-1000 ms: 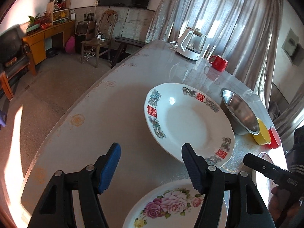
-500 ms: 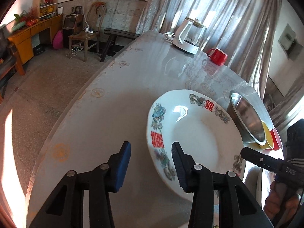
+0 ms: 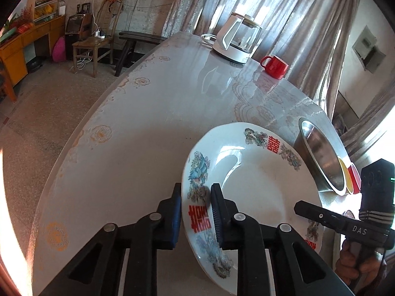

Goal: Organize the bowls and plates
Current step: 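Grasp the double-happiness plate rim with the left tool and lift it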

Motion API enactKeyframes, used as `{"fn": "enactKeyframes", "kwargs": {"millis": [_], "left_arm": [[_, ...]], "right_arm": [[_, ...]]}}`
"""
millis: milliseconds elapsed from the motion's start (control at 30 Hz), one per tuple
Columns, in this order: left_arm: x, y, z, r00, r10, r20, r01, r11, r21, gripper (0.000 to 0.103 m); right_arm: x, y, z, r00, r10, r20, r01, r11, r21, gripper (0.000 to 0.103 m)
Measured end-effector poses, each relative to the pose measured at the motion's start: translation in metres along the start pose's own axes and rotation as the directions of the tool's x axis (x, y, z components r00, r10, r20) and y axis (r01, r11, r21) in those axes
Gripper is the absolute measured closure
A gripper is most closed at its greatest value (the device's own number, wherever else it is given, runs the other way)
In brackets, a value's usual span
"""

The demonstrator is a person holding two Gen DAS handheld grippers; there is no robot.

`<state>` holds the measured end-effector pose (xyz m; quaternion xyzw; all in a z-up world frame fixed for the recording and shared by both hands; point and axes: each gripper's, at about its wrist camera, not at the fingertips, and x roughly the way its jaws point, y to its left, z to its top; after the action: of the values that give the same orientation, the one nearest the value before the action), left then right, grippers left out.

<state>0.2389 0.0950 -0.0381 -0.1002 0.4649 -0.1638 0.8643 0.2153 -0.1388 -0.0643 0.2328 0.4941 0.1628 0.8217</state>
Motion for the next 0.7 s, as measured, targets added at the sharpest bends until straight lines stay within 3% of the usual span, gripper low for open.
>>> {"fn": "enactKeyframes", "kwargs": {"millis": [233,400,600,700], "left_arm": [[-0.006,-0.012,-0.003,0.999,0.036,0.026,-0.038,0.997,0.067,0.081],[-0.018,-0.018,-0.016,0.999,0.024,0.028,-0.027,0.994,0.107,0.081],[-0.01,-0.01,-0.015,1.0,-0.012,-0.02,0.013,0.996,0.091,0.079],[-0.008,-0.014,-0.012,1.0,0.011,-0.015,-0.01,0.995,0.103,0.079]], "right_arm": [[-0.005,0.005,-0.001,0.999,-0.033,-0.001,0.033,0.999,-0.042,0.078],[-0.012,0.008,-0.006,0.998,-0.064,-0.012,0.063,0.996,-0.07,0.076],[-0.015,-0.001,-0.005,0.999,-0.051,-0.012,0.05,0.997,-0.065,0.076],[-0.015,-0.001,-0.005,0.999,-0.048,-0.012,0.047,0.997,-0.063,0.076]]}}
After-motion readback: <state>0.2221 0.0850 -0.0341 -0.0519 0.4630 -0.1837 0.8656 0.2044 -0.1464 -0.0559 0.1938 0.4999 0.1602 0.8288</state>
